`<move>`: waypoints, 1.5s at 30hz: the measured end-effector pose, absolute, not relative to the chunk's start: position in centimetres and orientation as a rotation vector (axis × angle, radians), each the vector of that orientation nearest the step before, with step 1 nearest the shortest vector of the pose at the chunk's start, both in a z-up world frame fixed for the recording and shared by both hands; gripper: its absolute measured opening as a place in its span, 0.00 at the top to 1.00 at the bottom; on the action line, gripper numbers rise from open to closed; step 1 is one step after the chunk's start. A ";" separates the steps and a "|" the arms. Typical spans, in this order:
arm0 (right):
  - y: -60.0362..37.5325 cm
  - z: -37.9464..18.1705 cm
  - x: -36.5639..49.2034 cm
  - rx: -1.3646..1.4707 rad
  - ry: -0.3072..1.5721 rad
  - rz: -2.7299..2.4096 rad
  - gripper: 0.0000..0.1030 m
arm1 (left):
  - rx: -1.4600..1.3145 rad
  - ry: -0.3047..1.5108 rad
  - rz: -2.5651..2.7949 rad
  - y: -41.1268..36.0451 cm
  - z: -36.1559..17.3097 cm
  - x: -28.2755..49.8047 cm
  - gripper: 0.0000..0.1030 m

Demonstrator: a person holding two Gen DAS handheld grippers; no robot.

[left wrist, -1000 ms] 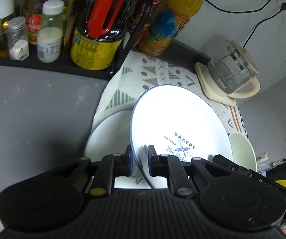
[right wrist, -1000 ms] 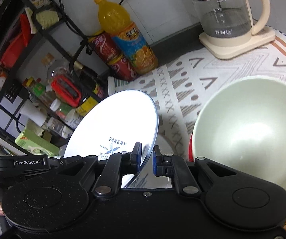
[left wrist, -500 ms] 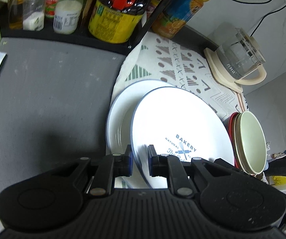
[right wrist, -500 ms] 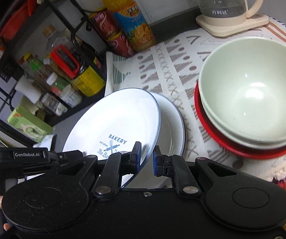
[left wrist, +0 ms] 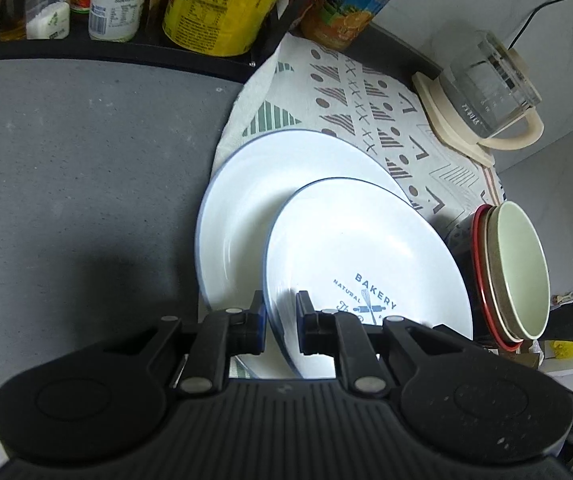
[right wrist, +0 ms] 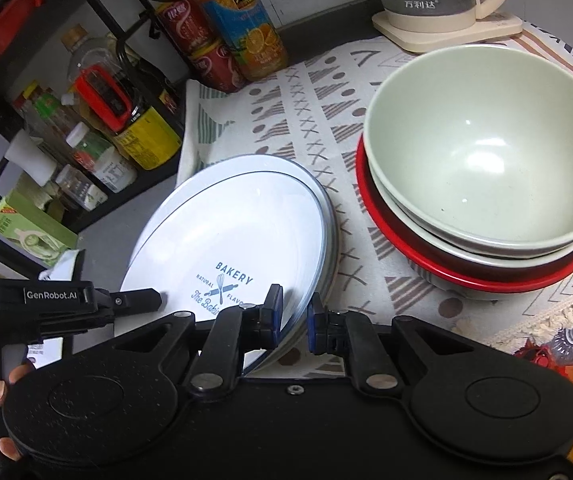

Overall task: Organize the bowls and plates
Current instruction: 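Lower the 'BAKERY' plate onto the 'Sweet' plate and open both grippers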

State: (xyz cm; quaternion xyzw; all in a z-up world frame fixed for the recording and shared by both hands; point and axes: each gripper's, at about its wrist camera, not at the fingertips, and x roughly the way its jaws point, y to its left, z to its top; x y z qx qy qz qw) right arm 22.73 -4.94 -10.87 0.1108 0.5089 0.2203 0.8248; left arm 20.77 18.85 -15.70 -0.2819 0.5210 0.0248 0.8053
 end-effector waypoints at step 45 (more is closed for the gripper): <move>-3.1 -10.7 23.3 0.138 1.035 0.525 0.50 | -0.223 1.092 0.205 16.5 -14.7 23.3 0.85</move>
